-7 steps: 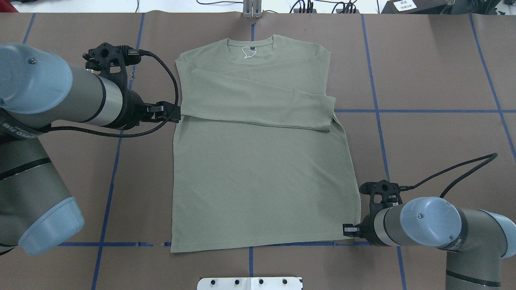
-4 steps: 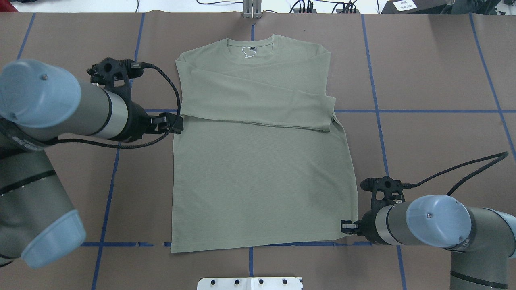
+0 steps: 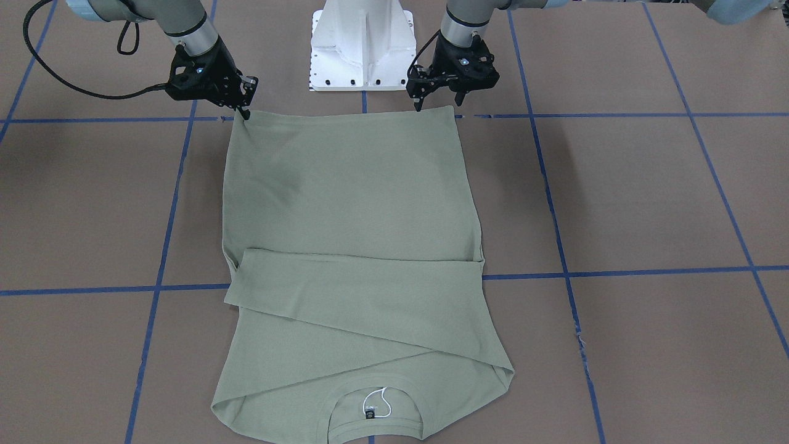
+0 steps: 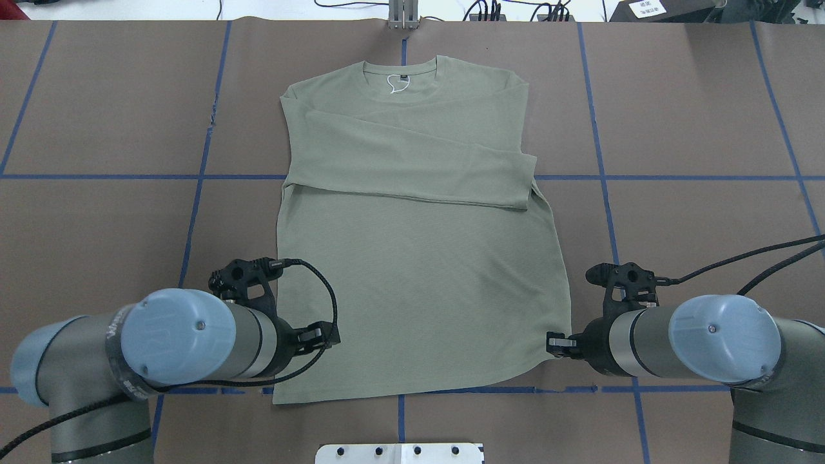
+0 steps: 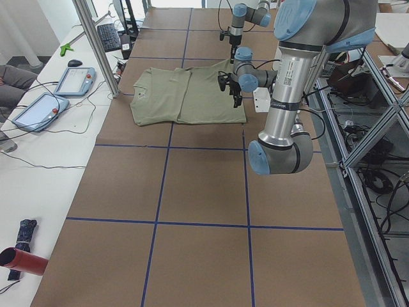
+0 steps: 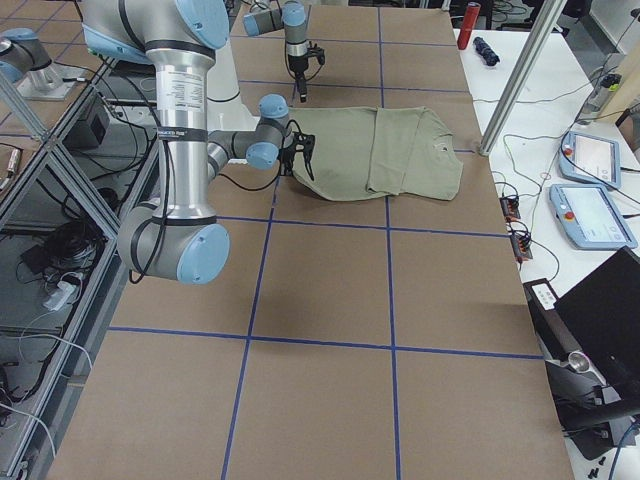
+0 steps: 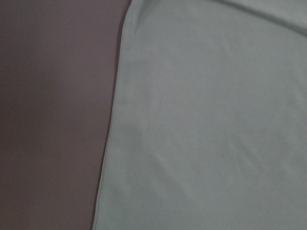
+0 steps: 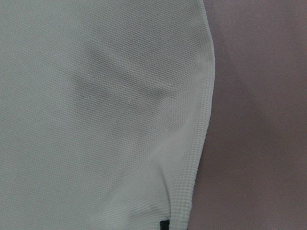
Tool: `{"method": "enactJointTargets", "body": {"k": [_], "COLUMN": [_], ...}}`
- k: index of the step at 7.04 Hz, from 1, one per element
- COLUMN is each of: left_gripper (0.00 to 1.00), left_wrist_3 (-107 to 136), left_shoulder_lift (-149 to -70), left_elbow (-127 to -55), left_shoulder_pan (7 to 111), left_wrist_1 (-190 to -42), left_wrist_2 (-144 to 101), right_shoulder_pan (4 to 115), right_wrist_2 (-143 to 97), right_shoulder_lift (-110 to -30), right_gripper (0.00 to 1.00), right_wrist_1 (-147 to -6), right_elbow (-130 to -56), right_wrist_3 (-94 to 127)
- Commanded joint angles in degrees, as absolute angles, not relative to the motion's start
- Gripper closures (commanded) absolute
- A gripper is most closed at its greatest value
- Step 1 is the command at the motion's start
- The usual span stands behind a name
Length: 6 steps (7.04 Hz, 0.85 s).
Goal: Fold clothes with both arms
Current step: 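Grasp both hem corners with the left and right grippers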
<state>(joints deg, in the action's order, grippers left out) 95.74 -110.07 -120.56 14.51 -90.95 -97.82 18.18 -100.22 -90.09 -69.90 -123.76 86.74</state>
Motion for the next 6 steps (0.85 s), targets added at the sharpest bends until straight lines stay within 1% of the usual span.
{"method": "enactJointTargets", "body": {"k": [1,3,5,6], "left_gripper": [0.01,0.02,0.04,0.06], "left_wrist_3": [97.65,97.21,97.38,97.64], "left_shoulder_lift": [-109.26,-109.34,-107.59,-107.67], "left_elbow": [-118.67,-113.93,-113.91,-114.17], "left_shoulder_pan": [12.31,12.22,12.04,12.04], "left_wrist_1": [-90.18,-90.26,-90.53,-90.53], "left_wrist_2": [-96.17,-95.37,-95.10,-95.10], "right_shoulder_pan": [19.07,19.16,19.16,19.33], "right_wrist_2": [-100.63,-100.72,-100.72,-100.72], "right_shoulder_lift": [-90.09,-89.21,-89.21,-89.12], "right_gripper": [1.00,1.00,1.00,1.00], "right_wrist_1": [-69.79,-69.87,-69.79,-69.87], "right_elbow": [-123.84,-123.84,-123.84,-123.84], "right_wrist_3": [86.75,86.75,86.75,86.75]}}
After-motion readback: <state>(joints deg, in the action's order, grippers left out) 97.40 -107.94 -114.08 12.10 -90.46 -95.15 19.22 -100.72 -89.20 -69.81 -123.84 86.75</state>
